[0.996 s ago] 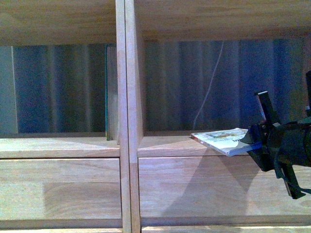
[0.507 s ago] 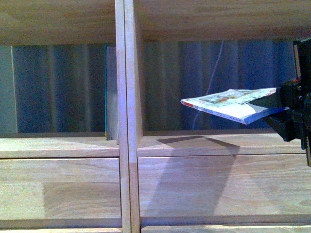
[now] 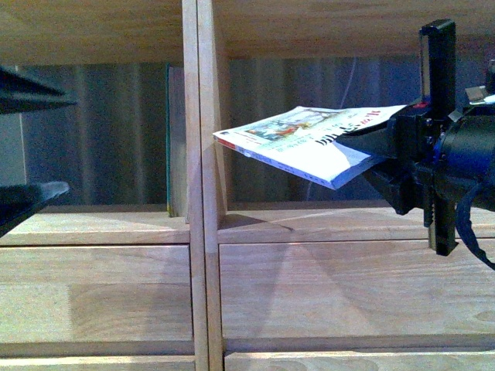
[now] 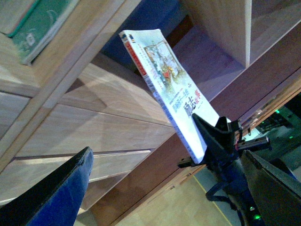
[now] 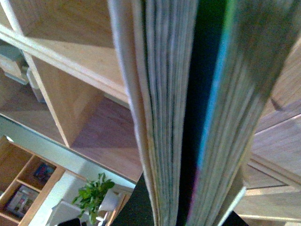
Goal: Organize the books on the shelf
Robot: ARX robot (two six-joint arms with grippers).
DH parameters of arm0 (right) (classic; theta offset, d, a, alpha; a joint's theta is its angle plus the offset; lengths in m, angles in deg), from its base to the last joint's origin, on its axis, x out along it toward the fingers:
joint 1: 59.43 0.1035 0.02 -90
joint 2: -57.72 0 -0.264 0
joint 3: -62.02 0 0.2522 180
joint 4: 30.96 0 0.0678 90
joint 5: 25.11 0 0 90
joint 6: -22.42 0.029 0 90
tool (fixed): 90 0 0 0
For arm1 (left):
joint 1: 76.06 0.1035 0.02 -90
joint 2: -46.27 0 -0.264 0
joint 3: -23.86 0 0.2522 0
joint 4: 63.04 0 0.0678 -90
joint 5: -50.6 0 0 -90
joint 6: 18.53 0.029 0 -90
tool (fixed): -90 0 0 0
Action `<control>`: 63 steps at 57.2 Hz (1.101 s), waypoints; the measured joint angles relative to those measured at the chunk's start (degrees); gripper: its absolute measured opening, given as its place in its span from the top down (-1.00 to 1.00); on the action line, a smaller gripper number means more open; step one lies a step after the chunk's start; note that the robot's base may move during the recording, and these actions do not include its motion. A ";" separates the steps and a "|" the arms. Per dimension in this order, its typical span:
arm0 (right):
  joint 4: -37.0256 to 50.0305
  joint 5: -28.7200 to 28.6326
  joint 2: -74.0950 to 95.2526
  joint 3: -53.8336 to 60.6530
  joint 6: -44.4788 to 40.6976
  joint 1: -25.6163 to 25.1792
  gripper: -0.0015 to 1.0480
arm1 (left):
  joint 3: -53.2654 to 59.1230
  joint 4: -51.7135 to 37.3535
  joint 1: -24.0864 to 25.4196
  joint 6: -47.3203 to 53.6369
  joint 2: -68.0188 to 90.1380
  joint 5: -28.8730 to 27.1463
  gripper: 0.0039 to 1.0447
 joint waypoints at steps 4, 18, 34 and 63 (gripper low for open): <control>1.09 -0.74 -0.20 0.66 0.00 0.90 0.86 | -1.75 0.20 -1.92 -0.74 1.27 -1.38 -0.86; 3.15 -1.73 -3.26 3.69 -0.04 5.22 0.86 | -6.36 0.24 -7.02 -3.74 5.64 -6.45 -0.86; 5.92 -1.70 -3.89 5.70 1.90 7.23 0.86 | -6.97 -0.57 -10.40 -5.22 6.16 -8.28 -0.86; 8.57 -5.14 -10.36 12.79 4.74 9.84 0.86 | -7.56 -3.69 -10.99 -9.46 10.19 -10.40 -0.86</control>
